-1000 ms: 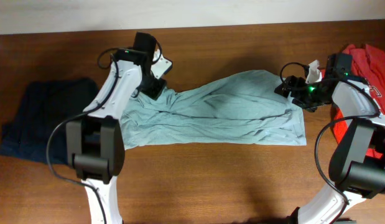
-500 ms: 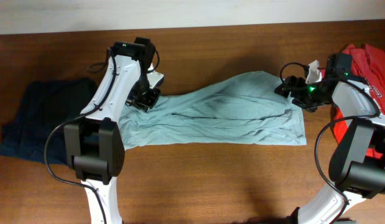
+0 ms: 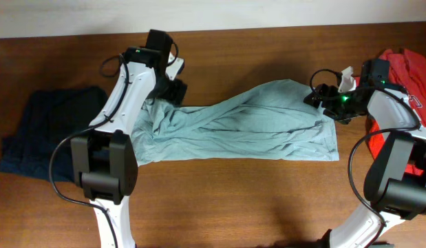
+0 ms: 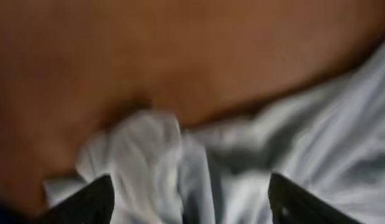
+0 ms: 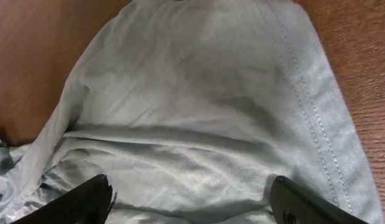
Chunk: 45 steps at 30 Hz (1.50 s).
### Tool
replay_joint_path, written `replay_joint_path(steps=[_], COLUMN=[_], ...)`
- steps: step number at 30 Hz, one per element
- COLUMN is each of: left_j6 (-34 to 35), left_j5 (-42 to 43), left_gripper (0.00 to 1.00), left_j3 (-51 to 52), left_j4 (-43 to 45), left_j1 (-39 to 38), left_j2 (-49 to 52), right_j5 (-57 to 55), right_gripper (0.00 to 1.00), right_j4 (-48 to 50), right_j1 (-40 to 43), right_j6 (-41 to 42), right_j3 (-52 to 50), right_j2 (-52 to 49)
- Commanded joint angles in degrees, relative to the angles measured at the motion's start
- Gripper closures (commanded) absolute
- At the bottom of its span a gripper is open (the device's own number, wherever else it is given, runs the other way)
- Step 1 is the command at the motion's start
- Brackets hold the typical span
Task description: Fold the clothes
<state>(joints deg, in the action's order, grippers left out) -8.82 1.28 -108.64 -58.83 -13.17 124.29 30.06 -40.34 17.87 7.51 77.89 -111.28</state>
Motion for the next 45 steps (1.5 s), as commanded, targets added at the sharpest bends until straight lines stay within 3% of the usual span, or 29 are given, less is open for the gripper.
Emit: replay_joint_path(steps=[1, 6, 11, 12, 14, 15, 16, 25, 32, 39, 42, 45], left_j6=[-4.79, -5.03, -4.98, -4.98, -4.85, -4.46, -3.8, 5.88, 9.97, 10.01, 10.16, 10.14], left_j5=[0.68, -1.64, -7.19, -8.11, -10.38, -10.84, -11.67, -21.86, -19.56, -13.97, -14.12, -13.64], left_gripper=[0.21, 0.3, 0.48, 0.55, 0.89, 0.98, 1.0, 0.99, 0.91, 0.87, 0.78, 0.57], left_j3=[0.66, 0.66, 0.66, 0.59, 0.5, -0.04, -0.83, -15.67, -17.4, -17.25, -17.25, -17.25], left_j4=[2.03, 1.84, 2.78, 3.19, 3.56, 2.49, 1.2, -16.81, -31.67, -37.86, -37.81, -35.36], left_j1=[0.09, 0.22, 0.48, 0.5, 0.57, 0.57, 0.57, 0.57, 0.57, 0.57, 0.57, 0.57], left_j2=[1.57, 6.05, 6.91, 6.91, 6.88, 6.71, 6.51, 3.32, 2.75, 2.75, 2.75, 2.75], right_j5=[0.76, 0.76, 0.76, 0.76, 0.76, 0.76, 0.76, 0.76, 0.76, 0.76, 0.76, 0.76], right_gripper=[0.14, 0.14, 0.14, 0.14, 0.14, 0.14, 0.14, 0.14, 0.14, 0.14, 0.13, 0.13], right_j4=[-0.04, -0.02, 0.0, 0.0, -0.02, -0.07, -0.04, -0.02, 0.02, 0.07, 0.04, 0.07], right_j1=[0.24, 0.26, 0.24, 0.24, 0.26, 0.26, 0.26, 0.26, 0.26, 0.26, 0.26, 0.24], right_j6=[-0.2, -0.2, -0.2, -0.2, -0.2, -0.2, -0.2, -0.2, -0.2, -0.2, -0.2, -0.22], right_j3=[0.57, 0.57, 0.57, 0.57, 0.57, 0.57, 0.57, 0.57, 0.57, 0.57, 0.57, 0.57], right_j2=[-0.09, -0.09, -0.09, -0.09, -0.09, -0.09, -0.09, -0.09, -0.09, -0.09, -0.09, -0.09])
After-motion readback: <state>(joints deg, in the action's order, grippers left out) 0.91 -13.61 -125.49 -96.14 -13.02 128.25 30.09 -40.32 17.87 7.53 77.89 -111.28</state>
